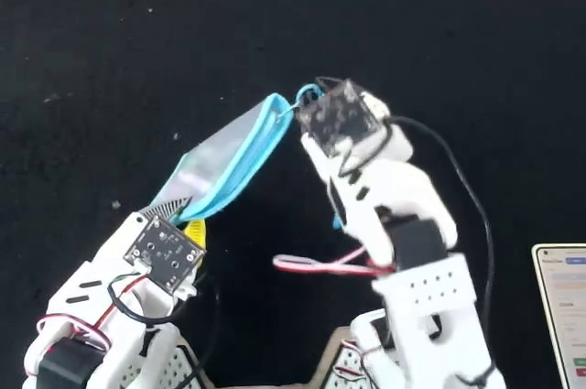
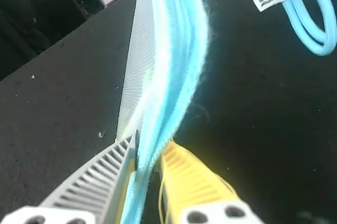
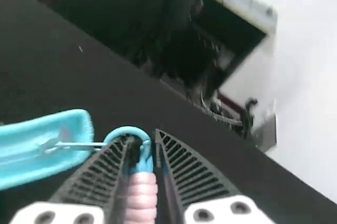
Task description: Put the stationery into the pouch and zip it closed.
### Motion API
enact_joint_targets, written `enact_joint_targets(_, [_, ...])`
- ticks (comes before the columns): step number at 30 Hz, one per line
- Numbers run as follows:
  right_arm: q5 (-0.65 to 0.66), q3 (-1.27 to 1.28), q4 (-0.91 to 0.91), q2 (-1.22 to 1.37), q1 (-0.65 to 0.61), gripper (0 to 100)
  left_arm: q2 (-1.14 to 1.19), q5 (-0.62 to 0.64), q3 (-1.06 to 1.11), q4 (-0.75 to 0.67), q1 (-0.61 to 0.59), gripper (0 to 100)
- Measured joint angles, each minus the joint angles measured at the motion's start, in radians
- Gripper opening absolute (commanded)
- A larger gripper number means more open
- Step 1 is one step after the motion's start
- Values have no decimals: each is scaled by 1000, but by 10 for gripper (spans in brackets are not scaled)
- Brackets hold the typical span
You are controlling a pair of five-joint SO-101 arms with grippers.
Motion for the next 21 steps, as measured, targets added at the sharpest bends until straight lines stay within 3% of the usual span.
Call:
enact_joint_targets(6, [0, -103, 0, 147, 32, 11, 0, 0, 0, -2, 0, 30])
enact_joint_targets(21, [-35, -109, 0, 227, 55, 11, 8, 0, 0, -3, 2, 30])
